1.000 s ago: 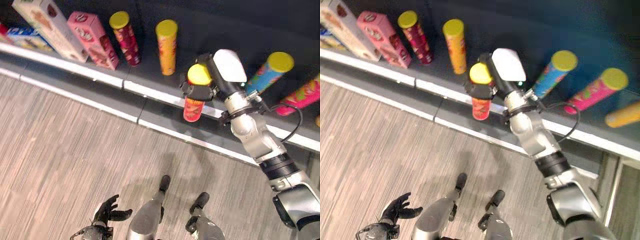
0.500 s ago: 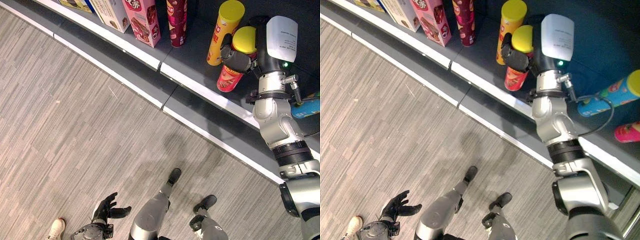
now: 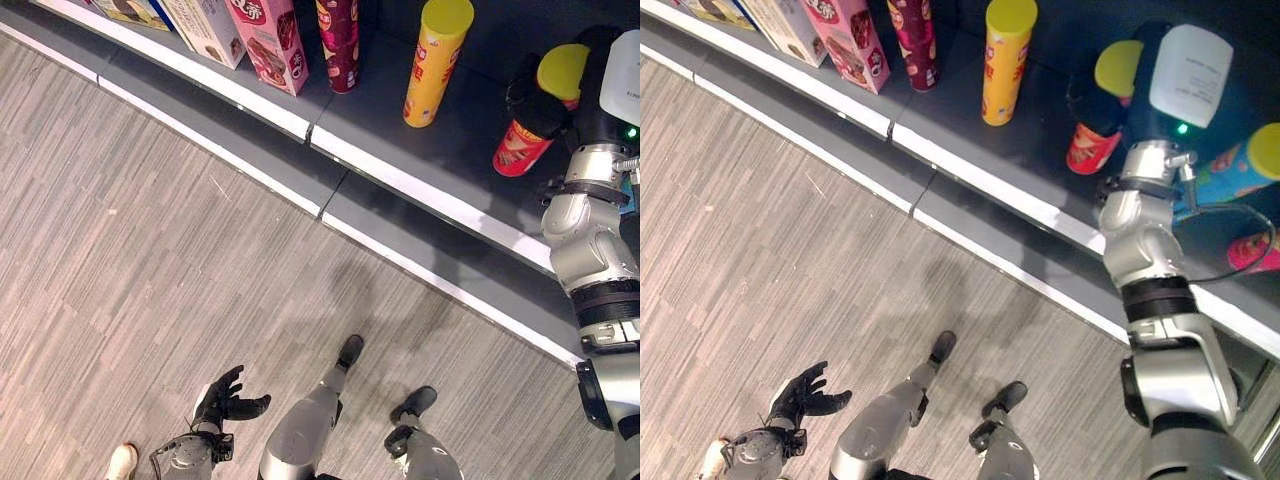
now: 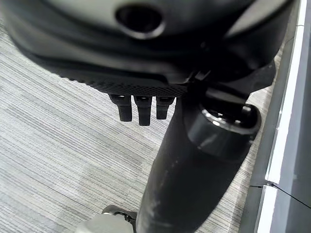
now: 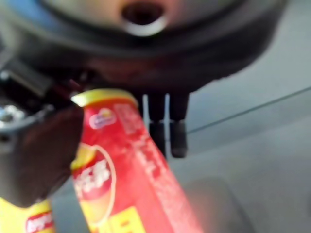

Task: Put the goods on the table back onto the shelves and tidy them up.

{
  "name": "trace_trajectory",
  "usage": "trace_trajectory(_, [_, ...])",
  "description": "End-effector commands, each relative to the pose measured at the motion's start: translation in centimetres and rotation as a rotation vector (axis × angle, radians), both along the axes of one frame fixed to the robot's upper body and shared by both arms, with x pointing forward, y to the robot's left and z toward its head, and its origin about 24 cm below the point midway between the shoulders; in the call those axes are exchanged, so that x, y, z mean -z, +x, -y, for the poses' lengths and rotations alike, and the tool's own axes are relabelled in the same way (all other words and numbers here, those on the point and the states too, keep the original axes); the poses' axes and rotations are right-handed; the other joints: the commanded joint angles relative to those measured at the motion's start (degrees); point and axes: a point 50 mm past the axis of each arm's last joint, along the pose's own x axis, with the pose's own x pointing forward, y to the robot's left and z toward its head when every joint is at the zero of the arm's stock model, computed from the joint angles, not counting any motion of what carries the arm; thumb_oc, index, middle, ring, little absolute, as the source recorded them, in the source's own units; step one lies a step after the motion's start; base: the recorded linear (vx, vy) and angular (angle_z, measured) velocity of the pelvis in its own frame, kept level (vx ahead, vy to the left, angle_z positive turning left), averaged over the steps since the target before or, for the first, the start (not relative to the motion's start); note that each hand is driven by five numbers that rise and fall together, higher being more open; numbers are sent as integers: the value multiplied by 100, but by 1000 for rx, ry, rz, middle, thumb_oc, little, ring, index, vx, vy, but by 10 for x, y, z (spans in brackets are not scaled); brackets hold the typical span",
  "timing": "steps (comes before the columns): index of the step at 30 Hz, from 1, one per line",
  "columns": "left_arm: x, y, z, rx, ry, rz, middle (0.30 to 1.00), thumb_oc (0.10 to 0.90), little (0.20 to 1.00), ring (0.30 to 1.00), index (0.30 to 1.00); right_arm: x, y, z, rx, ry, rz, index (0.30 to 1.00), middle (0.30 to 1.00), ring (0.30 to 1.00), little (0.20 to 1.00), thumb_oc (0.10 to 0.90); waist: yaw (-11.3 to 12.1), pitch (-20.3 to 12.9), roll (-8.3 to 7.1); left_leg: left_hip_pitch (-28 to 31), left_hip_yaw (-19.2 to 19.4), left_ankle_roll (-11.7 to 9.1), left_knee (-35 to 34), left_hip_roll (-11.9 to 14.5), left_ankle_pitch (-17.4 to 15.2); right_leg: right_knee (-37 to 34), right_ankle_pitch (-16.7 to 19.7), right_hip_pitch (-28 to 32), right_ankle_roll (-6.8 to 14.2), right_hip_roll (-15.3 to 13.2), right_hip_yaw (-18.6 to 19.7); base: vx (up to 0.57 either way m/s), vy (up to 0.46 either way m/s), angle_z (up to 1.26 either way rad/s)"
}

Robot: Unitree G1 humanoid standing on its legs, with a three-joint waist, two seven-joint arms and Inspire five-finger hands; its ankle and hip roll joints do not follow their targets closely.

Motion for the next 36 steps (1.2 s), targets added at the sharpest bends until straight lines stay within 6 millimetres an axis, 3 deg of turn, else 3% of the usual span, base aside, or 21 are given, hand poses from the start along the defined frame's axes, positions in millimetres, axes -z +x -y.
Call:
trace_trajectory(1, [3,-23,-17,-8,63,-39,900,800,900,900,900,-65,-20,-15,-49,-119,274,300,300,300,300,400,85,-451,-22,109,197,-188,-157,489,-411,1070,-145,-698,319,-640,228,0,0,0])
trace_trajectory(11, [3,-20,-15,2,60,-30,900,800,900,900,900,-62,-17,-6,-23,-70,271,300,300,300,300,400,45,-386,77,56,149,-165,-161,416,-395,1122,-120,-782,355,-721,220,0,0,0])
trace_trajectory(36, [4,-18,-15,7,75,-32,900,800,900,900,900,-55,-9,-7,-28,-6,263,300,300,300,300,400,26,-345,149,50,48,-127,-164,356,-399,1256,-120,-843,398,-832,146,0,0,0])
